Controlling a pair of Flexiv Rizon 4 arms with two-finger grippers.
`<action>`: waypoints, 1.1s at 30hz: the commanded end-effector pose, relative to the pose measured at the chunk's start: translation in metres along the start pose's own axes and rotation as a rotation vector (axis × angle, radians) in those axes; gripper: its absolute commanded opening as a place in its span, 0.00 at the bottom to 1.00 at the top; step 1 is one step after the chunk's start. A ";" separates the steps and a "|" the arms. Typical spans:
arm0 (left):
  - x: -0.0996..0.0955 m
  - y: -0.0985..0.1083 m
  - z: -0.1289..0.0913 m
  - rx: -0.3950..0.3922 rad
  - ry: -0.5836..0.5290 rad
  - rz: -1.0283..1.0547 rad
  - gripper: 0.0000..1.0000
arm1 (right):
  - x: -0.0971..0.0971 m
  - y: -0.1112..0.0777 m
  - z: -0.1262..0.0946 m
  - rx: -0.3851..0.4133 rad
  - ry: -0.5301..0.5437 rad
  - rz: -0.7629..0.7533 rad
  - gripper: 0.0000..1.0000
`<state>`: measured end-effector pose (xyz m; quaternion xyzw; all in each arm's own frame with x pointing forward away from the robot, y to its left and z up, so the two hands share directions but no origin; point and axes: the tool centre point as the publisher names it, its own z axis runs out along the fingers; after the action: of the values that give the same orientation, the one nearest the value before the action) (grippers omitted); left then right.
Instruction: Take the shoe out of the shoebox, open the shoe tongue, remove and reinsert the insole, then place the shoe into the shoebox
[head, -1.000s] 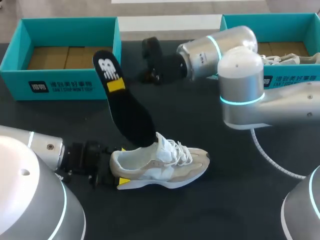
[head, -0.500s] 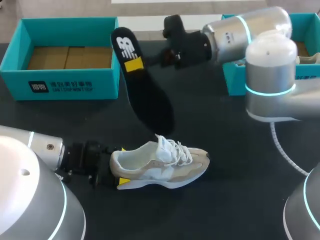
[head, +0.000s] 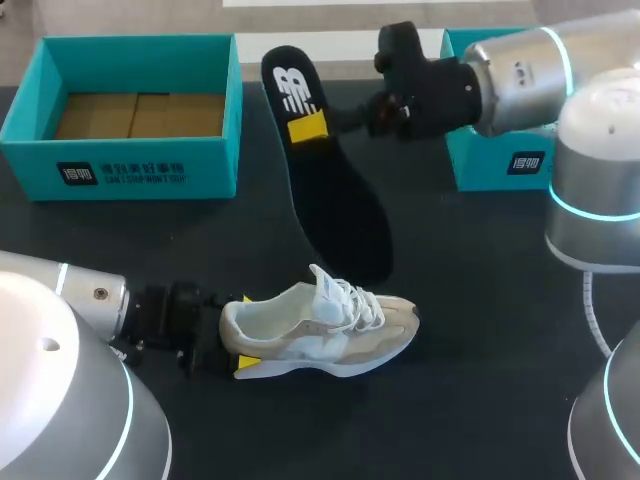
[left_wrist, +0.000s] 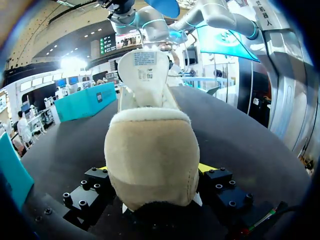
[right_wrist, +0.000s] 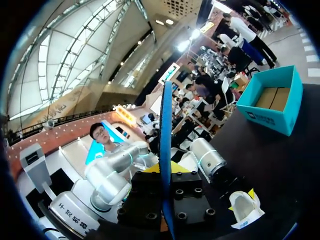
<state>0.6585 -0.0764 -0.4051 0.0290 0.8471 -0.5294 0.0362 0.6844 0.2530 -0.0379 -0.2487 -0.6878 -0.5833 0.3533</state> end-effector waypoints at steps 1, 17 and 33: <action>0.001 0.001 0.001 -0.002 -0.002 0.001 0.00 | 0.015 -0.009 -0.010 -0.017 -0.151 -0.014 0.00; 0.001 0.001 0.001 -0.002 -0.002 0.001 0.00 | 0.013 -0.010 -0.040 -0.133 -0.230 0.070 0.00; 0.001 0.001 0.001 -0.002 -0.002 0.001 0.00 | 0.045 -0.006 -0.072 -0.207 -0.217 0.075 0.00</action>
<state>0.6585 -0.0764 -0.4052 0.0290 0.8471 -0.5294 0.0362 0.6790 0.1862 -0.0019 -0.3704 -0.6560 -0.5978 0.2738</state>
